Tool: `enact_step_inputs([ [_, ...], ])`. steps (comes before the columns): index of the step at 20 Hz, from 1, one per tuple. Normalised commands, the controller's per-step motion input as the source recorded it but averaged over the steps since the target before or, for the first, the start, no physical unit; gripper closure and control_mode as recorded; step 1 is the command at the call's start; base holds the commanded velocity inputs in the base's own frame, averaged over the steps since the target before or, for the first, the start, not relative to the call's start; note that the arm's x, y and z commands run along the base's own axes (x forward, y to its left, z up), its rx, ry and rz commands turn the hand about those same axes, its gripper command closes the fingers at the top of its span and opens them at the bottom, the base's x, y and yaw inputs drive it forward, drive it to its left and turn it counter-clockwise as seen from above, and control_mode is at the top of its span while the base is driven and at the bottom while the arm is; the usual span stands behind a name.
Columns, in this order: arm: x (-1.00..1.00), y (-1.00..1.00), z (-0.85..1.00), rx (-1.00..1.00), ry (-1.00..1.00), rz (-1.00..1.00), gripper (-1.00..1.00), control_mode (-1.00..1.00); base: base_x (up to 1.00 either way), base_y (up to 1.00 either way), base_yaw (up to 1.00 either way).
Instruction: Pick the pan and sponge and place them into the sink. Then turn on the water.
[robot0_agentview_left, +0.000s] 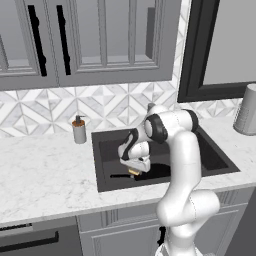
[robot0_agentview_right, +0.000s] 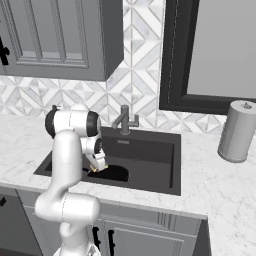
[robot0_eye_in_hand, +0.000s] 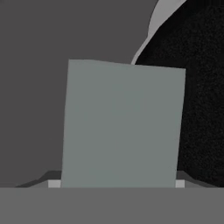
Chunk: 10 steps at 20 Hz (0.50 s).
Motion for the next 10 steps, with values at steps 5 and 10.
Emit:
enact_step_inputs([
  [5, 0.00, -0.14, 0.00, 0.05, 0.00, 0.00, -1.00, -1.00, 0.00, 0.00, 0.00],
  [10, 0.00, -0.10, 0.17, 0.01, 0.00, 0.00, -1.00, -1.00, 0.00, 0.00, 0.00],
])
